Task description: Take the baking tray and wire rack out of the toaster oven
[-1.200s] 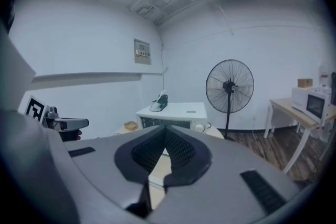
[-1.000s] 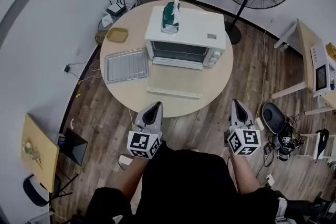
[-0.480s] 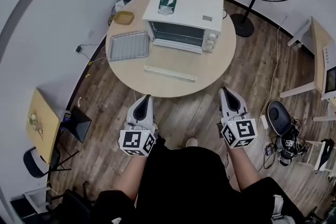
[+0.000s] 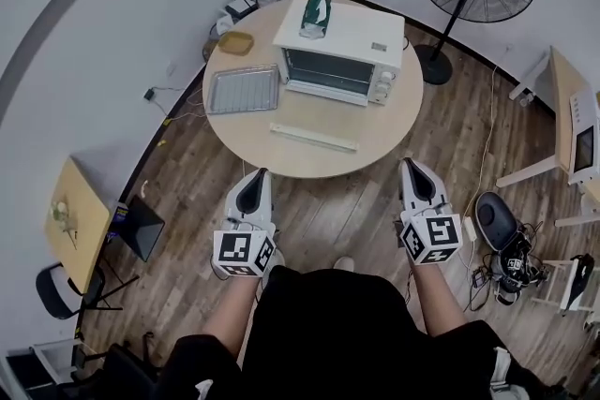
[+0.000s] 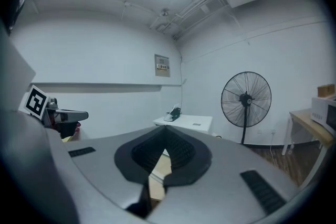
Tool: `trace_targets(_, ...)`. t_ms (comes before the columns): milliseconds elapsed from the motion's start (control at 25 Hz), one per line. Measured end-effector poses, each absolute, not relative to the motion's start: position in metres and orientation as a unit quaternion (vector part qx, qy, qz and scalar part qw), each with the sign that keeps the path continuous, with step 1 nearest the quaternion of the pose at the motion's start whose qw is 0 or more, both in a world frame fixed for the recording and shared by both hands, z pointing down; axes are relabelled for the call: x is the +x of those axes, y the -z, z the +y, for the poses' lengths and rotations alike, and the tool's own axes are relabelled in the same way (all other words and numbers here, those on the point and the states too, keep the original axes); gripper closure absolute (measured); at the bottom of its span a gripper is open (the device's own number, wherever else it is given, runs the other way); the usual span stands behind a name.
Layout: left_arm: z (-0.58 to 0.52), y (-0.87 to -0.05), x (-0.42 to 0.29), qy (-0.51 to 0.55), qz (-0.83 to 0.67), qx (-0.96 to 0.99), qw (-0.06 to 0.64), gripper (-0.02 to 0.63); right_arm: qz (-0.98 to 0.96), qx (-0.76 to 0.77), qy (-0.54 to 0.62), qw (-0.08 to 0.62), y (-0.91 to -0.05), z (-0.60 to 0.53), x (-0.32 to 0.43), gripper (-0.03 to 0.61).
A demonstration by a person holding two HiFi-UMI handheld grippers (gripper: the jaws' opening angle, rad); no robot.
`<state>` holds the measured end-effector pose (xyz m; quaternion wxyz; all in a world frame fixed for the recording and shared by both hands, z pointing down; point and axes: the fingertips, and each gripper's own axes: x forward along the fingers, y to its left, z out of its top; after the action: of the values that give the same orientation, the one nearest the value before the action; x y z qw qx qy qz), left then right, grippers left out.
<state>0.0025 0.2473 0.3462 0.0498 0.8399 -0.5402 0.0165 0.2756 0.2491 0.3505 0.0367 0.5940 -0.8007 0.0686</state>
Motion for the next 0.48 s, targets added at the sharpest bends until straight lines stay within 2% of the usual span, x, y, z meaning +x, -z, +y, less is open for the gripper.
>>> trace_targets(480, 0.274, -0.354, -0.033, -0.016, -0.549, 0.834, 0.058, 0.594, -0.784, 0.613, -0.083, 0.054, -0.359, 0.273, 0.257, 0.577)
